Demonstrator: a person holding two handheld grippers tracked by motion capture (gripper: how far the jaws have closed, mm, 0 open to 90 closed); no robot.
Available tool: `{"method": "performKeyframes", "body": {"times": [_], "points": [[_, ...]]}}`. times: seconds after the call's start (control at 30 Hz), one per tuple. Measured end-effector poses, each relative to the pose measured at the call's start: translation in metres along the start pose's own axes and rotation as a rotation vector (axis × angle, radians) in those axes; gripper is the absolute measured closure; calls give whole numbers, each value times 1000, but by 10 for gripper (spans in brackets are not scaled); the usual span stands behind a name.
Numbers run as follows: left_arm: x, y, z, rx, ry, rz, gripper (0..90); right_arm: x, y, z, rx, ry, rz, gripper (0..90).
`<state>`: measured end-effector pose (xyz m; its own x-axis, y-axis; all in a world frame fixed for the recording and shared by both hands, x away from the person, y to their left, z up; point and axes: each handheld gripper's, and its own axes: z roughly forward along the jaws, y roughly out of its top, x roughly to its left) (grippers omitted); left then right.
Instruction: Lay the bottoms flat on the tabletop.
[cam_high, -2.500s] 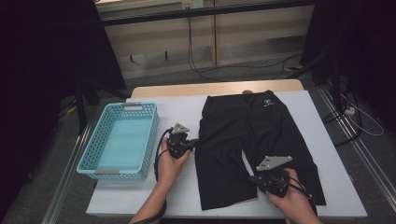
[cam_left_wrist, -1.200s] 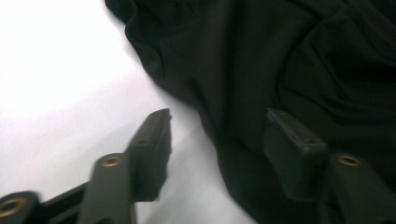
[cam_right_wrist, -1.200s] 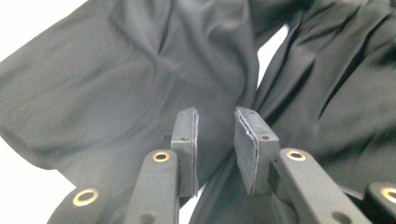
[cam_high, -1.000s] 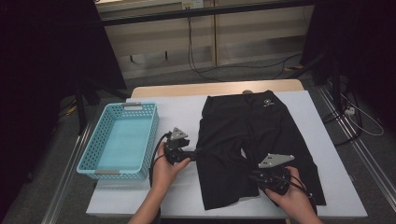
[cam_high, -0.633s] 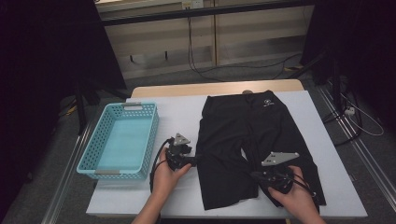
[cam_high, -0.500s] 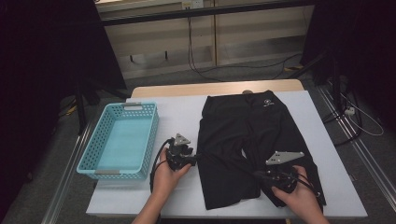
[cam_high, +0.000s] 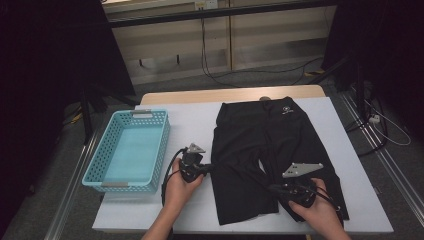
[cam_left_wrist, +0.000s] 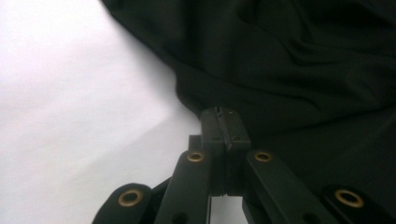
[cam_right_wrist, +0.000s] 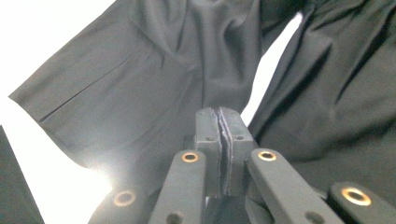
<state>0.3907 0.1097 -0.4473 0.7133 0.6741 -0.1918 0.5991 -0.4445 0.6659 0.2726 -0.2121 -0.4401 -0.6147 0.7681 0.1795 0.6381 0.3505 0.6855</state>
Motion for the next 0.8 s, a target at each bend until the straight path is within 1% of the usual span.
{"method": "performKeyframes", "body": {"times": [0.13, 0.2, 0.23, 0.27, 0.3, 0.37, 0.4, 0.43, 0.47, 0.57, 0.63, 0.67, 0.7, 0.73, 0.8], "points": [[11, 1, -8, -15, 1, -21, 900, 3, 2, 3, -14, 45, 14, 875], [14, 1, -9, -18, -6, -18, 900, 6, 3, 6, -13, 55, 9, 868], [14, 0, -8, -10, -10, -15, 900, 7, 3, 8, -6, 54, 3, 867], [15, 0, -8, -8, -13, -15, 900, 8, 4, 9, -1, 51, -5, 863], [15, 0, -7, -19, -8, -19, 900, 9, 4, 10, 5, 46, -11, 856], [16, 0, -7, -17, -9, -16, 900, 10, 3, 10, 18, 0, -29, 850], [16, 0, -7, -19, -8, -13, 900, 9, 3, 9, 24, -33, -49, 842], [16, 0, -6, -20, -12, -16, 900, 9, 3, 8, 26, -41, -51, 838], [16, 0, -6, -18, -9, -12, 900, 7, 3, 6, 26, -43, -47, 829], [17, 0, -7, -18, -9, -20, 900, 4, 2, 4, 10, -61, -38, 790], [18, 0, -7, -21, -17, -26, 900, 4, 4, 5, -15, -48, -23, 759], [18, 0, -7, -21, -17, -26, 900, 4, 5, 6, -28, -44, -21, 730], [18, 0, -7, -15, -18, -20, 900, 5, 8, 8, -44, -50, -20, 706], [18, 0, -7, -13, -20, -19, 900, 5, 9, 10, -48, -54, -22, 705], [18, 0, -6, -12, -18, -12, 900, 6, 13, 20, -33, -57, -33, 694]]}}
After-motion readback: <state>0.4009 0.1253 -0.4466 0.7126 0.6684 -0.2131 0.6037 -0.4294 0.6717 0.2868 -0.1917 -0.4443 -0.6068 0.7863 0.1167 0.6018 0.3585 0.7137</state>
